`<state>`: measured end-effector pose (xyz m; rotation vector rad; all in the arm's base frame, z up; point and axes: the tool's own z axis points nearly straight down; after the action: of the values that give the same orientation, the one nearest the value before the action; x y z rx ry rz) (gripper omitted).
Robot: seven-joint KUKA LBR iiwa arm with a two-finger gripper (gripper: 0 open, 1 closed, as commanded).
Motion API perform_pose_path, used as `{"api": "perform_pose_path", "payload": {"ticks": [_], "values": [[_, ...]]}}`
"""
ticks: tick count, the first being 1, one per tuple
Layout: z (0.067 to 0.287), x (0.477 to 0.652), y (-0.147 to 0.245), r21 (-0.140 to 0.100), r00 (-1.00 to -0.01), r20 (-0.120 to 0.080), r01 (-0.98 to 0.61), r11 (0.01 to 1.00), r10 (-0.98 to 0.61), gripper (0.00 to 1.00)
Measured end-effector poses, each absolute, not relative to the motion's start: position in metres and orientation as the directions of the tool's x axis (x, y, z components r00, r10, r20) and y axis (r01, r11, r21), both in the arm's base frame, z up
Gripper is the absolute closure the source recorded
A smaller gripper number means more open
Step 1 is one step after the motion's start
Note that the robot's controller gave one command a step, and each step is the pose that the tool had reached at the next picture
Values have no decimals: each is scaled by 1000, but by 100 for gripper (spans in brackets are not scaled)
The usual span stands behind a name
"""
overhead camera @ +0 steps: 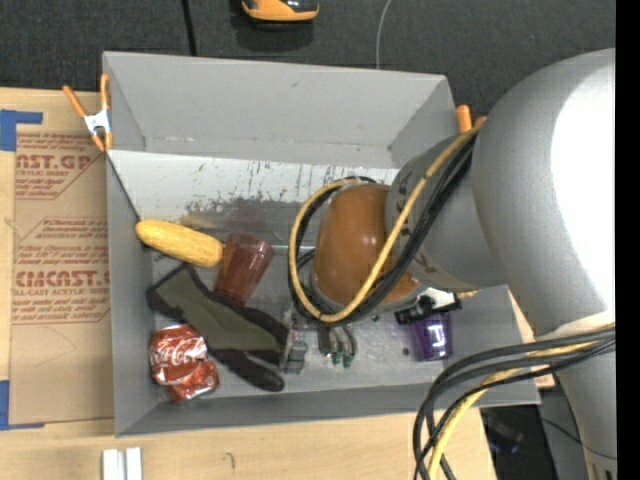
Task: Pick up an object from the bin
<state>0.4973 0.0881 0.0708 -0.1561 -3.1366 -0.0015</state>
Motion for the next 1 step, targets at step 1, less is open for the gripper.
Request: {"api": "perform_pose_path", "payload": {"ticks": [1], "values": [[71, 497, 88, 1, -995, 1, 100, 995, 100, 100]]}}
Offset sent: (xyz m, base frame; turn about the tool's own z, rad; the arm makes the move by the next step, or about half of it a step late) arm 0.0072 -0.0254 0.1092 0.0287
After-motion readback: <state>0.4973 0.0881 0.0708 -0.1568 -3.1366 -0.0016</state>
